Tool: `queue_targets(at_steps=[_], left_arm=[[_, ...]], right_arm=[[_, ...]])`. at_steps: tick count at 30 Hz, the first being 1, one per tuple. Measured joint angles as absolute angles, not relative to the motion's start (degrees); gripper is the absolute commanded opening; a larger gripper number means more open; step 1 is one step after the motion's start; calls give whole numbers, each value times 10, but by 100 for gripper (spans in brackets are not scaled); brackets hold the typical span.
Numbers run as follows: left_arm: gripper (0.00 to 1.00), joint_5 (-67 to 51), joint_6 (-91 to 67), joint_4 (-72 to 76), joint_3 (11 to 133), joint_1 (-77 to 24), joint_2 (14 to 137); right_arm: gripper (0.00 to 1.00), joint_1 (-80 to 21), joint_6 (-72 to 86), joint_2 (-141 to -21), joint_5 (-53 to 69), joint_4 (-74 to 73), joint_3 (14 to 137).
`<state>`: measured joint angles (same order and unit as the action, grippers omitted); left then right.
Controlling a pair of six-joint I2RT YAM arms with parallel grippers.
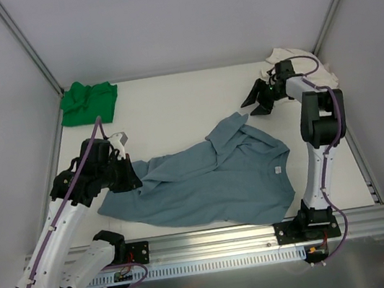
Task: Fold and stack the t-shirts
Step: Flatten out the tshirt
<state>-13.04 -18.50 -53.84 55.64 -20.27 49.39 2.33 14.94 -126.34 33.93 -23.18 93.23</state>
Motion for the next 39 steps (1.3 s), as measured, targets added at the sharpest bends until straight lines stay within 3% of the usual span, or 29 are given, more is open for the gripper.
queue_targets(at_steps=[26, 29, 33, 39], left_arm=[[0, -131, -185, -528, 553, -203, 495], [0, -130, -185, -528, 553, -203, 495], [0, -130, -185, -527, 552, -203, 495], [0, -130, -185, -528, 544, -203, 495]], right_arm=[[48, -22, 177, -1292, 376, -216, 943], [36, -26, 180, -1297, 378, -215, 943], [0, -30, 187, -1307, 382, -212, 943], [1, -33, 193, -1314, 384, -212, 945]])
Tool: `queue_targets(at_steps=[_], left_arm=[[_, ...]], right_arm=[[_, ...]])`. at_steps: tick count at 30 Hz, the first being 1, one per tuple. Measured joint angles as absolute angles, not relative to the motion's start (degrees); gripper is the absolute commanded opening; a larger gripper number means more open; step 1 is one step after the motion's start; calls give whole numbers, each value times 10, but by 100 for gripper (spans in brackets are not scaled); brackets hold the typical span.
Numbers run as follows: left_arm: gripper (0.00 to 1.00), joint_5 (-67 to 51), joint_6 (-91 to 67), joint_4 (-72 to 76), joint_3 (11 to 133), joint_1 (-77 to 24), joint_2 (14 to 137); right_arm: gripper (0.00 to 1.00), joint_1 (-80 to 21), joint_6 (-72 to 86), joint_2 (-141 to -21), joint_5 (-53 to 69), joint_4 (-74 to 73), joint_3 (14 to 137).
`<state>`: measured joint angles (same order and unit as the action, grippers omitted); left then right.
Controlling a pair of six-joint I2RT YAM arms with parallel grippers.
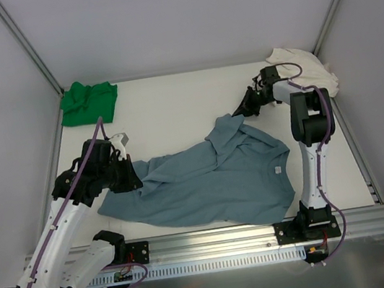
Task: Fold and stack the t-shirts
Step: Flatten out the tshirt
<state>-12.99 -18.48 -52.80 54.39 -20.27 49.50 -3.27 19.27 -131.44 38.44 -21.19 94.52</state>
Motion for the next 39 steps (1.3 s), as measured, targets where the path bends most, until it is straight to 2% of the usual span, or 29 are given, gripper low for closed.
queue_targets(at_steps=[10, 16, 25, 33, 34, 35, 36, 39], left_arm=[[0, -130, -185, -528, 544, -203, 492], [0, -130, -185, -528, 544, -203, 491], [0, -130, -185, -526, 544, -203, 491], [0, -130, -185, -526, 546, -203, 491], [0, -130, -185, -527, 548, -203, 491], [0, -130, -184, -527, 550, -203, 490], [0, -130, -185, -528, 551, -203, 489], [0, -131, -185, -528, 552, -203, 485]], right_arm=[[1, -5, 191, -1298, 368, -224, 965], [1, 53, 187, -1202, 357, -239, 938], [0, 62, 177, -972, 362, -221, 719], [0, 51, 136, -868, 350, -271, 544], [5, 51, 127, -852, 342, -283, 529], [16, 51, 121, -836, 333, -293, 516], [46, 51, 112, -815, 324, -303, 503], [73, 51, 93, -765, 297, -328, 480]])
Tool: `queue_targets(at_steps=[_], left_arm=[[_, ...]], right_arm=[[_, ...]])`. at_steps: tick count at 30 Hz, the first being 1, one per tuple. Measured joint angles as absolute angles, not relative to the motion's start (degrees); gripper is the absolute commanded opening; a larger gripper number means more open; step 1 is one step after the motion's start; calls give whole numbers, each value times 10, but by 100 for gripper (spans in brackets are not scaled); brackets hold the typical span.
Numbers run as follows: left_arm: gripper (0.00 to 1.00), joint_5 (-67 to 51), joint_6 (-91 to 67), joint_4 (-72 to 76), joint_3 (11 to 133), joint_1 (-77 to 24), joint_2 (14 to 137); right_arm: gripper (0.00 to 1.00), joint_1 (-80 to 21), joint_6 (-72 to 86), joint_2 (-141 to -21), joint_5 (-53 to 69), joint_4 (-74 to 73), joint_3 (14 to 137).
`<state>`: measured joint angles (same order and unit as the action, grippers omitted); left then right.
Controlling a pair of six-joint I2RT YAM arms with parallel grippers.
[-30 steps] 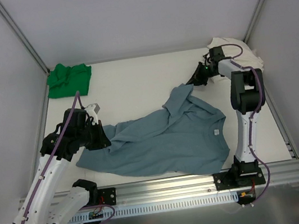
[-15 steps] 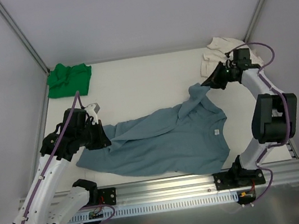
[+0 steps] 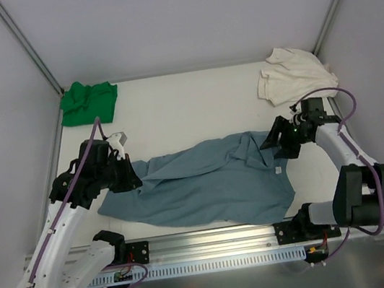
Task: Fold and stack the t-shirts
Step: Flatten out the tshirt
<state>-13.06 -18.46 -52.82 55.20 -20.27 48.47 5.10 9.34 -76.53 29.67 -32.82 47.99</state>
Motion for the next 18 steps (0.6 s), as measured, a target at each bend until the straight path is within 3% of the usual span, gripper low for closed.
queue_targets(at_steps=[1, 5, 7, 9, 14, 18], left_arm=[[0, -131, -185, -528, 552, -203, 483], [0, -131, -185, -530, 552, -203, 474], [0, -131, -185, -531, 552, -203, 467], [0, -131, -185, -531, 552, -203, 460], [0, -137, -185, -530, 552, -203, 453], [0, -153, -187, -521, 552, -203, 451]], right_arm=[[81, 51, 88, -752, 289, -335, 475], [89, 51, 74, -729, 273, -348, 471], [82, 51, 70, -719, 268, -355, 472], [68, 51, 65, -710, 264, -365, 475], [66, 22, 62, -698, 250, -396, 498], [66, -65, 52, -645, 206, -439, 514]])
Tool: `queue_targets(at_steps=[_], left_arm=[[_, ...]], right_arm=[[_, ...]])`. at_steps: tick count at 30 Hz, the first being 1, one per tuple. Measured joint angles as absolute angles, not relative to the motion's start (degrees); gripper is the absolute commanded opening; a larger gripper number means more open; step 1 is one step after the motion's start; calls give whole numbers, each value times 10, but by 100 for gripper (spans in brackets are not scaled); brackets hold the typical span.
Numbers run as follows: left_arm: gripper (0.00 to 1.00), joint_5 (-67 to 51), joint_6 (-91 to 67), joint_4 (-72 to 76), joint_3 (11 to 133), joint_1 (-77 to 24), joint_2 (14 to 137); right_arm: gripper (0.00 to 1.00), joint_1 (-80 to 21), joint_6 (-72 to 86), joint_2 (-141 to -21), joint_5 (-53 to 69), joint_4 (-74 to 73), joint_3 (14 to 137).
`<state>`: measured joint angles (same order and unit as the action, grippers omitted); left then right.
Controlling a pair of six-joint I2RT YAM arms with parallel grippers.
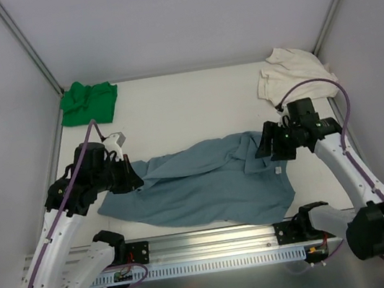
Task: Fold and stack the t-shirts
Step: Flatten out the tshirt
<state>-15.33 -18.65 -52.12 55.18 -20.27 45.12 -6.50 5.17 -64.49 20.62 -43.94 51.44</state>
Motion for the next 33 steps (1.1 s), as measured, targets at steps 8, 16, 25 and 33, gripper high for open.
queue_targets(at_steps=[8, 16, 25, 33], left_arm=[[0, -216, -190, -472, 524, -203, 445], [0, -264, -190, -427, 509, -203, 431], [0, -283, -190, -398, 474, -203, 407], [0, -284, -190, -382, 460, -203, 389]], right_arm=[[74, -247, 0, -548, 17, -539, 578], [92, -470, -28, -677, -215, -661, 681], [89, -561, -84, -885, -299, -682, 790], [89, -566, -113, -957, -298, -645, 785]])
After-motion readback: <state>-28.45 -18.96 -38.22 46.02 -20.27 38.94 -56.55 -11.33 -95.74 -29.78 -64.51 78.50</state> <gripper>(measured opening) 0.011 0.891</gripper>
